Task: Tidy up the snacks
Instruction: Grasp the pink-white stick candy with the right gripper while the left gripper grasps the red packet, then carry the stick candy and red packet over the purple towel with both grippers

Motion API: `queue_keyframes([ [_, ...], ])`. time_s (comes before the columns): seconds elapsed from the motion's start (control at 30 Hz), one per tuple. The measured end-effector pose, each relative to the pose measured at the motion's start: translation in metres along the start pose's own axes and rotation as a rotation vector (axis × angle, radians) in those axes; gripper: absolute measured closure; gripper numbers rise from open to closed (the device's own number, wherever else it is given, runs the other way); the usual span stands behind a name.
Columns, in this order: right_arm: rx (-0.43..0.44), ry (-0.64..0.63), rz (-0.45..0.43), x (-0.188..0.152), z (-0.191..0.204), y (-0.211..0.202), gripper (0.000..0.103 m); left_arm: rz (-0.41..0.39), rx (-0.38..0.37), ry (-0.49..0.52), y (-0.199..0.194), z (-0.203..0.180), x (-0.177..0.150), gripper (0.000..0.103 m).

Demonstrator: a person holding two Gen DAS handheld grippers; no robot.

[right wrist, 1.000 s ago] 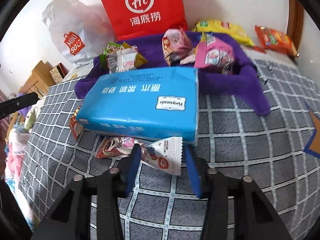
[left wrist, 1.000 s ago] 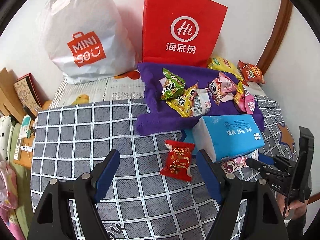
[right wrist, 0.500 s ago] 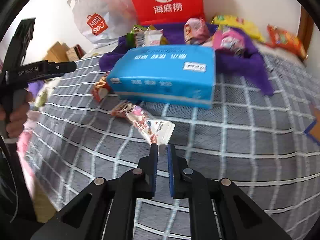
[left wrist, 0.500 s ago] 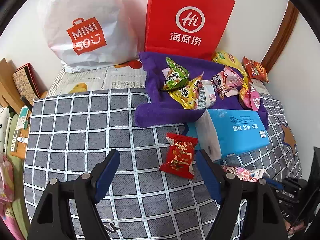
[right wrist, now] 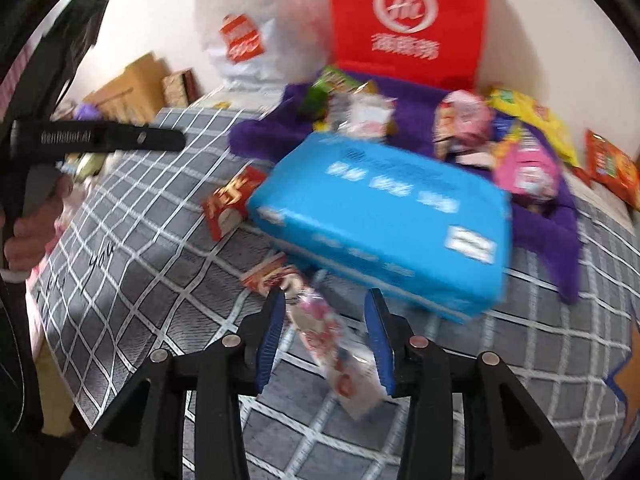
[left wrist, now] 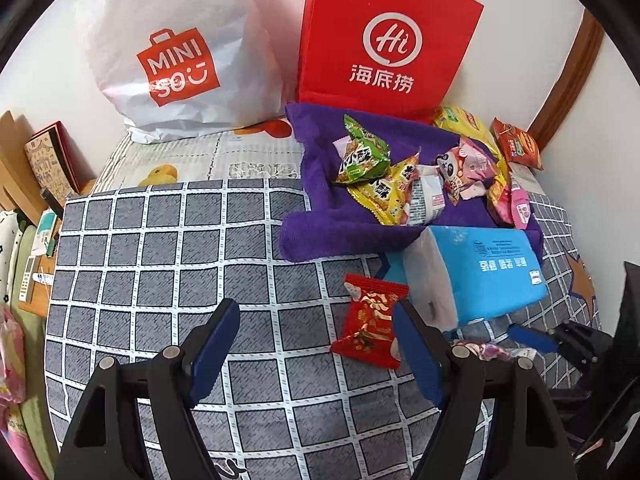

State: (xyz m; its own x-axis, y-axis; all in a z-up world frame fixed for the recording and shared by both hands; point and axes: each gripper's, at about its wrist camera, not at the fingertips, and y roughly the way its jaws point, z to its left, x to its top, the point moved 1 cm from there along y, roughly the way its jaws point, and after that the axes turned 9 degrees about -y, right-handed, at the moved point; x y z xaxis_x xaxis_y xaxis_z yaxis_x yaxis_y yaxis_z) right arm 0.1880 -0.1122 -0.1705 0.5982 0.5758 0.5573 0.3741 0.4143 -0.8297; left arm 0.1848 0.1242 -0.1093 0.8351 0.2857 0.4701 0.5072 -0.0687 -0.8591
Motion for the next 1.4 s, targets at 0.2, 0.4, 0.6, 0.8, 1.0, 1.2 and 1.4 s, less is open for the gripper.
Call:
queue_keyframes([
  [0.2, -0.03, -0.058, 0.048, -0.013, 0.013, 0.025, 0.065, 0.029, -0.005, 0.029, 0.018, -0.007, -0.005, 0.026],
  [0.4, -0.077, 0.003, -0.01, -0.038, 0.0, 0.004, 0.082, 0.053, -0.002, 0.07, 0.038, -0.021, -0.013, 0.027],
  [0.6, -0.189, 0.1, -0.011, -0.074, -0.026, -0.028, 0.082, 0.079, 0.026, 0.126, 0.062, -0.039, -0.025, 0.027],
  [0.8, -0.259, 0.194, -0.005, -0.098, -0.052, -0.051, 0.081, 0.051, 0.064, 0.177, 0.074, -0.051, -0.032, 0.065],
  [1.0, -0.301, 0.242, -0.038, -0.091, -0.062, -0.063, 0.082, 0.056, 0.062, 0.176, 0.059, -0.049, -0.036, 0.066],
  [1.2, -0.34, 0.257, -0.107, -0.072, -0.065, -0.087, 0.082, 0.024, 0.021, 0.15, 0.02, -0.044, -0.041, 0.066],
  [1.4, -0.361, 0.248, -0.158, -0.047, -0.061, -0.108, 0.082, -0.026, -0.035, 0.172, -0.022, -0.059, -0.045, 0.066],
])
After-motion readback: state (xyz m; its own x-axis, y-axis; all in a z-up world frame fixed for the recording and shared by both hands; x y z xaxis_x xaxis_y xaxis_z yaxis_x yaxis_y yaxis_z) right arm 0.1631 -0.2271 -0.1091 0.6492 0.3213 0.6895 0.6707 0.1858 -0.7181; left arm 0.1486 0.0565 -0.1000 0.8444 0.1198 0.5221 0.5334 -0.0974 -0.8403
